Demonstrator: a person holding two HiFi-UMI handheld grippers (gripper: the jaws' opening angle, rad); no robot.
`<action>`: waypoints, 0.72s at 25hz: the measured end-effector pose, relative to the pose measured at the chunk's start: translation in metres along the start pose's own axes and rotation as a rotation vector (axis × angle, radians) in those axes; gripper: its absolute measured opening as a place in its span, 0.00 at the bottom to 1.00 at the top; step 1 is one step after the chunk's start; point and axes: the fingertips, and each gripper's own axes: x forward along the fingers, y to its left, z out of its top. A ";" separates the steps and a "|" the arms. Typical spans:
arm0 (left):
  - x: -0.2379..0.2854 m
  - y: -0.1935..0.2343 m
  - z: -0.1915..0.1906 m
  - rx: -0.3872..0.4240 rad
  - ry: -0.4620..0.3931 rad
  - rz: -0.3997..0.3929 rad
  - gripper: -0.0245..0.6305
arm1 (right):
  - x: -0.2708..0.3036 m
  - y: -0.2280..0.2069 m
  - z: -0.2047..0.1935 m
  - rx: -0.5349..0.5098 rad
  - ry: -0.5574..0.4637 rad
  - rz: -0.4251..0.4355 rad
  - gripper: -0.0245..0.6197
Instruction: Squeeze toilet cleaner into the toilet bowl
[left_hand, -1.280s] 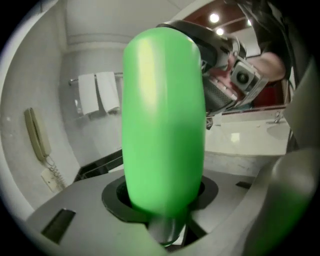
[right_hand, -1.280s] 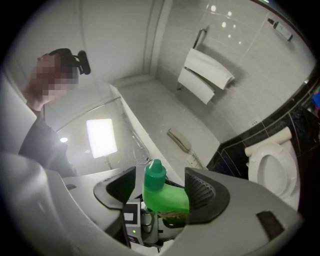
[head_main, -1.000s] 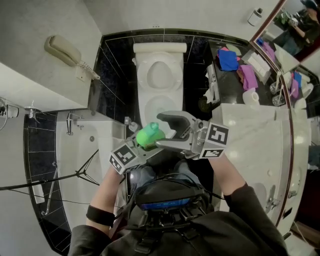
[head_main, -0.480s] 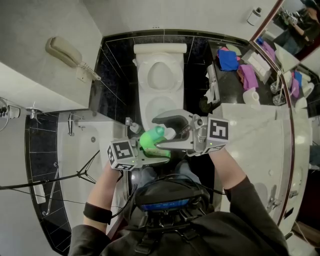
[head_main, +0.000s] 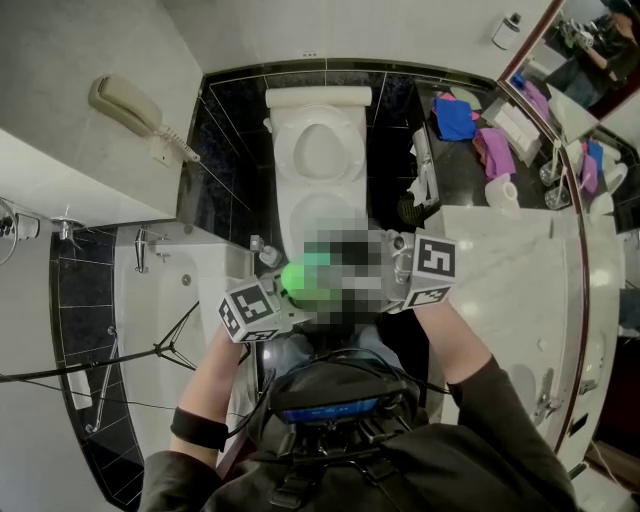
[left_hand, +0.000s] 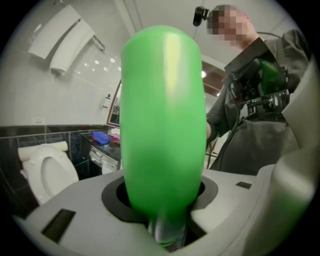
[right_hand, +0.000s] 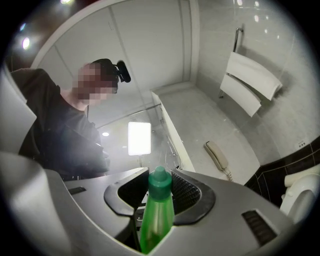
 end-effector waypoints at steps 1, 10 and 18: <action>0.000 0.008 -0.002 0.013 0.014 0.054 0.33 | -0.001 -0.005 -0.002 0.012 0.004 -0.023 0.28; -0.018 0.082 -0.022 0.175 0.098 0.615 0.33 | -0.009 -0.032 -0.027 0.194 0.063 -0.205 0.28; -0.056 0.126 -0.031 0.392 0.220 1.102 0.33 | -0.021 -0.047 -0.049 0.432 0.091 -0.408 0.28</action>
